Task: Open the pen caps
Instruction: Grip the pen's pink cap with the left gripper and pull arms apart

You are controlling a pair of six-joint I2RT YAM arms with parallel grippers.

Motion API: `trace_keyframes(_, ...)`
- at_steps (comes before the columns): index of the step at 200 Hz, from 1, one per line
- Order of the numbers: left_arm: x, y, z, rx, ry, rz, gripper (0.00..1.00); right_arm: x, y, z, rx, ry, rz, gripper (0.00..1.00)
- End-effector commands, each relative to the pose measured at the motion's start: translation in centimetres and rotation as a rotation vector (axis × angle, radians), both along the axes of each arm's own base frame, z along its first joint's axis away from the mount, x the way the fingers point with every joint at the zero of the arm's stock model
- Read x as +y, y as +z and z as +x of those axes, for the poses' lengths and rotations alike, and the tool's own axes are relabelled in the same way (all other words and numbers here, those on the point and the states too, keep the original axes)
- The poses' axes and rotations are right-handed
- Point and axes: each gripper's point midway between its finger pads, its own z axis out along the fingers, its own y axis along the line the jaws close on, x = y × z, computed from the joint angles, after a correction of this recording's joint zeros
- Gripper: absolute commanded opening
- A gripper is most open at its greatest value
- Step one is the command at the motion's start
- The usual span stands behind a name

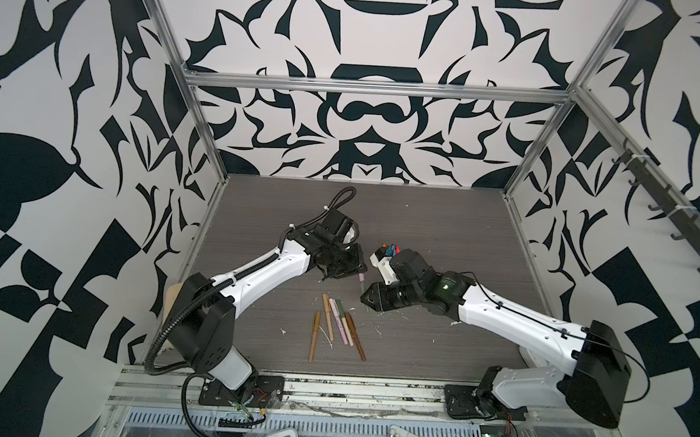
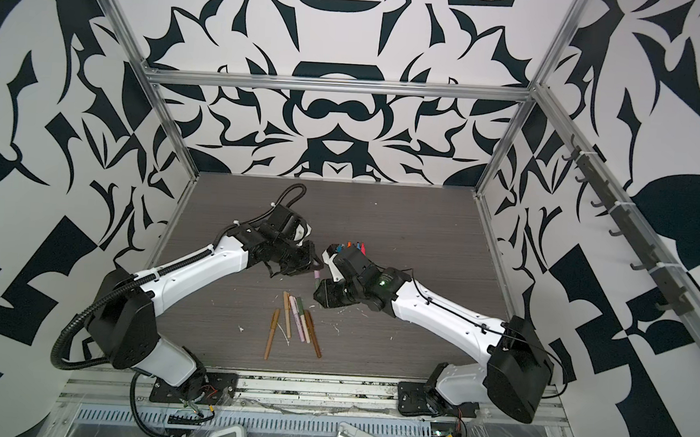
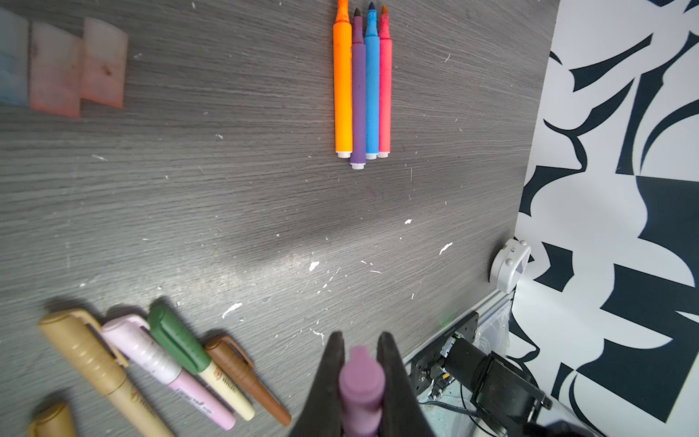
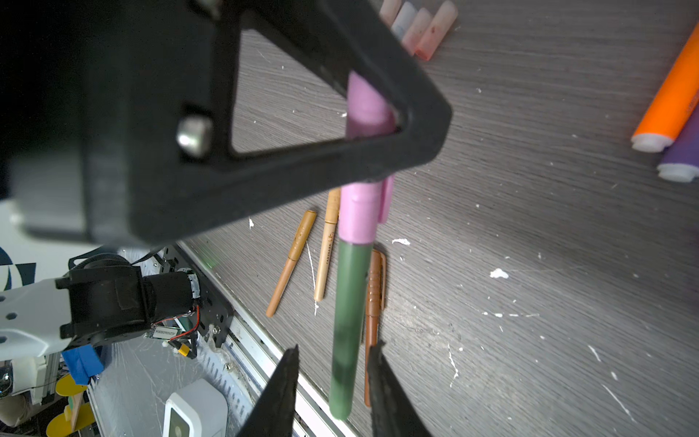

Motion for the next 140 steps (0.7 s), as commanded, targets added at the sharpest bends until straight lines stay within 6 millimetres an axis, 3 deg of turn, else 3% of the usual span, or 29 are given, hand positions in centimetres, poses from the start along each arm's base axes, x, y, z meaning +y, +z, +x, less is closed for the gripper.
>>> trace_keyframes(1, 0.4, 1.3, -0.6, -0.016, -0.002, -0.007, 0.0, 0.6, 1.3, 1.0, -0.03, -0.023, 0.05, 0.31)
trace_keyframes(57, 0.5, 2.9, -0.8, -0.037, 0.005, -0.033, 0.0, 1.1, 0.7, 1.5, -0.018, -0.023, 0.062, 0.26)
trace_keyframes(69, 0.5, 3.2, -0.6, -0.043, 0.005, -0.031, 0.0, 1.2, 0.5, 1.5, -0.015, -0.024, 0.062, 0.19)
trace_keyframes(88, 0.8, 3.7, 0.0, -0.073, -0.018, 0.011, 0.0, 1.0, -0.4, 1.3, 0.0, -0.041, 0.065, 0.0)
trace_keyframes(93, 1.1, 3.8, 0.4, -0.08, -0.024, 0.033, 0.0, 0.9, -0.9, 1.2, 0.01, -0.046, 0.065, 0.0)
trace_keyframes(117, 4.4, 4.9, 4.3, -0.131, -0.014, 0.133, 0.0, 0.6, -3.1, -0.5, 0.077, -0.045, 0.084, 0.0)
trace_keyframes(140, 10.0, 6.3, 9.0, -0.163, 0.028, 0.271, 0.0, -0.6, -5.9, -2.9, 0.148, -0.067, 0.134, 0.0)
